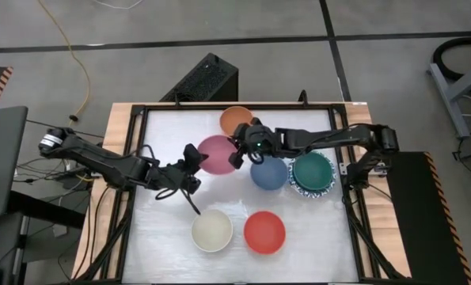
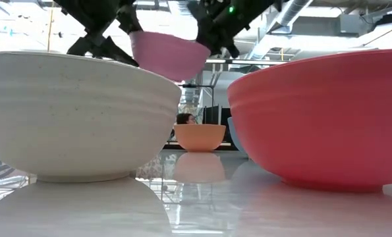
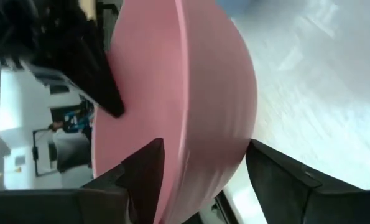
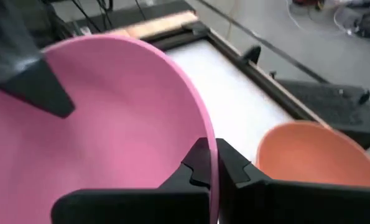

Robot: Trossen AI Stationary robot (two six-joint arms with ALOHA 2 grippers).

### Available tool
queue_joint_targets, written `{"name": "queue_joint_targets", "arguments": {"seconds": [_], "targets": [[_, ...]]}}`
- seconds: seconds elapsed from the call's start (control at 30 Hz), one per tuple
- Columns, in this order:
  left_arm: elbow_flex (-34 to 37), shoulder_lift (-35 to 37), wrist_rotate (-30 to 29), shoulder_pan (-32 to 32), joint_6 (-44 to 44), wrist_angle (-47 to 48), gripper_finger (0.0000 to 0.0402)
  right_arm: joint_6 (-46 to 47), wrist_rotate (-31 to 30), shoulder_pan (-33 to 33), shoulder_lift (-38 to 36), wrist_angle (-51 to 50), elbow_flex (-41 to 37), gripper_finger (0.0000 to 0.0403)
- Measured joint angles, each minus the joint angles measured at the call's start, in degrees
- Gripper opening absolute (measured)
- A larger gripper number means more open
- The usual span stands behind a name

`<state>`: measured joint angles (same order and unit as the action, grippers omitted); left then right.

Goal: Nest bowls inside each other
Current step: Stack the pink bowl on top of the green bowl

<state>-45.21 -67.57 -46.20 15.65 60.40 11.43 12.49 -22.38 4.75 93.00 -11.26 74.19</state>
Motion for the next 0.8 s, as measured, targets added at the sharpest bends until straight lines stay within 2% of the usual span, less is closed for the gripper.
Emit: {"name": "queue_joint_targets", "arguments": {"seconds": [0.17,0.33,0.5,0.7,0.8], "targets": [[-0.1,-1.95,-0.94,-0.23,0.74,0.5,0.0238,-0.33,0.17,0.06,1.13,-3.14,-0.46,0.0012],[-0.15,-1.64,2.74,-0.25,-5.11,6.24,0.0273,-0.13,-0.77,0.39,0.91,-5.68,-0.2,0.0012],[-0.15,-0.45,2.99,-0.04,-9.72,7.06,0.0278,-0.55,-1.35,2.05,0.45,-10.24,-0.18,0.001],[-0.14,5.62,5.7,0.09,-18.17,8.4,0.0279,-0.29,2.97,6.33,-5.77,-18.69,-0.13,0.0008],[-0.13,10.35,8.6,0.08,-22.67,10.27,0.0279,1.11,3.88,8.67,-11.09,-27.06,-0.09,0.0008]]}}
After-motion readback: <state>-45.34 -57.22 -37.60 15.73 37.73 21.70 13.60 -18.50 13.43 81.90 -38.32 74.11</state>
